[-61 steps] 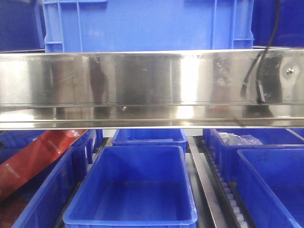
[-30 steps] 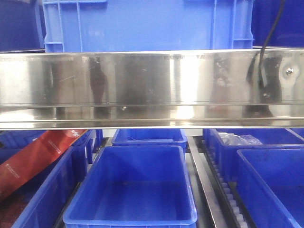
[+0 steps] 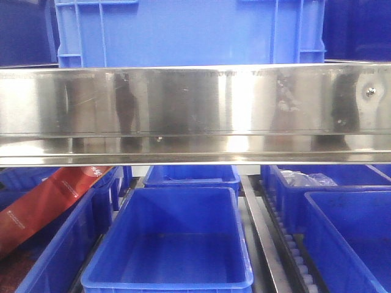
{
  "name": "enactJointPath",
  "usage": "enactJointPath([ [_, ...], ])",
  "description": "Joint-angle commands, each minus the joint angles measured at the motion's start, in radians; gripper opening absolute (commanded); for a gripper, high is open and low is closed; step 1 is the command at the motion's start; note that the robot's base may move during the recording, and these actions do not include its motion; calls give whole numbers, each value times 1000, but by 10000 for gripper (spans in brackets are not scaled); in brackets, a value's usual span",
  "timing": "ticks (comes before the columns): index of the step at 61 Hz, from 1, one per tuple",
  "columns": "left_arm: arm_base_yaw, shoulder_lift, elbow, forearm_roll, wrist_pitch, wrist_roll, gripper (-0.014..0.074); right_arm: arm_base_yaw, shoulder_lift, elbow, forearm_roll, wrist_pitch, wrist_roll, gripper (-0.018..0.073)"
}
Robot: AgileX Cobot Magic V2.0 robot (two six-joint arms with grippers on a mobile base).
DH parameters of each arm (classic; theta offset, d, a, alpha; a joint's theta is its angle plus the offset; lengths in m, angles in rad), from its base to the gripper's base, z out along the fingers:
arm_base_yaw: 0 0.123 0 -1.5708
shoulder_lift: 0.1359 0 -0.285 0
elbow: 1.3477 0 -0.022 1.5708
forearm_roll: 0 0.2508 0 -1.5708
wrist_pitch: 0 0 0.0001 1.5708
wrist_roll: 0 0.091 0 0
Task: Place cylindrical capacitor in blue bin on shelf
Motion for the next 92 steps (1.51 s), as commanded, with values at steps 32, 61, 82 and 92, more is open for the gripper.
enactJointPath([
  [32, 2, -5, 0, -9, -22, -5, -93, -2, -636, 840, -3, -445, -9, -154],
  [61, 2, -5, 0, -9, -22, -5, -93, -2, -696, 943, -3, -488, -9, -154],
  [82, 2, -5, 0, -7, -24, -5, -93, -2, -696, 943, -3, -488, -9, -154],
  [92, 2, -5, 8, -7, -31, -5, -93, -2, -696, 943, -3, -488, -9, -154],
])
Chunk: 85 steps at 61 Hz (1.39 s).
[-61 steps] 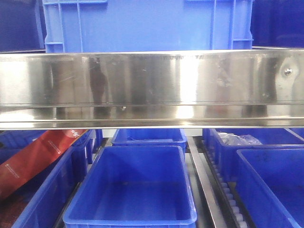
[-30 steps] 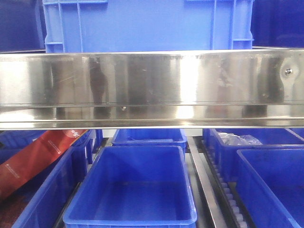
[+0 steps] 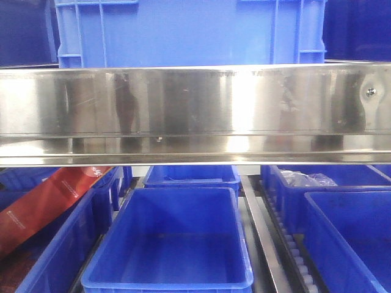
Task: Place cylindrical capacitor in blue bin on shelf
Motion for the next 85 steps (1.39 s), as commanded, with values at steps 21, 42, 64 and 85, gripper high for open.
enactJointPath([
  [21, 157, -231, 367, 20, -375, -5, -93, -2, -6, 0, -3, -22, -6, -154],
  [42, 223, -433, 868, 13, -752, -5, -93, -2, -8, 0, -3, -23, -6, -154],
  [64, 183, -433, 878, 28, -771, -45, -93, -2, -8, 0, -3, -28, -6, -154],
  [85, 183, -433, 878, 41, -789, -58, -93, -2, -8, 0, -3, -28, -6, -154],
])
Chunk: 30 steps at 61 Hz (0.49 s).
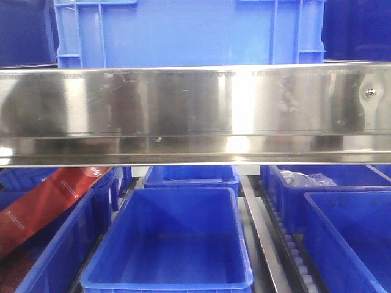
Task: Place cylindrical capacitor in blue bin on shelf
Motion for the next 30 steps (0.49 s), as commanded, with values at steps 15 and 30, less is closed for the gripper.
enactJointPath([
  [15, -7, -6, -3, 2, -25, -6, -93, -2, -6, 0, -3, -22, -6, -154],
  [30, -7, -6, -3, 2, -25, -6, -93, -2, -6, 0, -3, -22, -6, -154],
])
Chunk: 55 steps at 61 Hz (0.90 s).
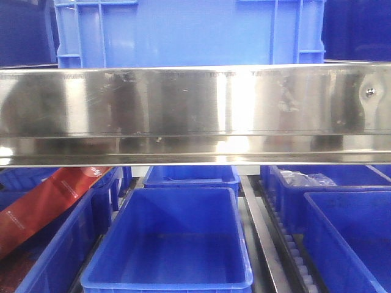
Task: Place cylindrical capacitor in blue bin on shelf
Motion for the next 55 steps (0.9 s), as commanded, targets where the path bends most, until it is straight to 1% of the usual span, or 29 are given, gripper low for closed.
enactJointPath([
  [1, -7, -6, -3, 2, -21, -6, -93, -2, -6, 0, -3, -22, -6, -154],
  [19, -7, -6, -3, 2, -21, -6, -93, -2, -6, 7, -7, -40, -6, -154],
  [25, -7, -6, -3, 2, -21, -6, -93, -36, -21, 30, -18, -40, -6, -154],
  [28, -7, -6, -3, 2, -21, -6, -93, -70, -45, 54, -18, -44, -6, -154],
  [34, -7, -6, -3, 2, -21, -6, -93, -164, -123, 126, 0, -66, -6, -154],
  [36, -7, -6, -3, 2, -21, -6, -93, -209, -159, 169, 14, -86, -6, -154],
  [46, -7, -6, -3, 2, -21, -6, -93, -361, -337, 356, 58, -153, -6, -154],
  [55, -7, -6, -3, 2, -21, -6, -93, -439, -475, 511, 72, -173, -6, -154],
])
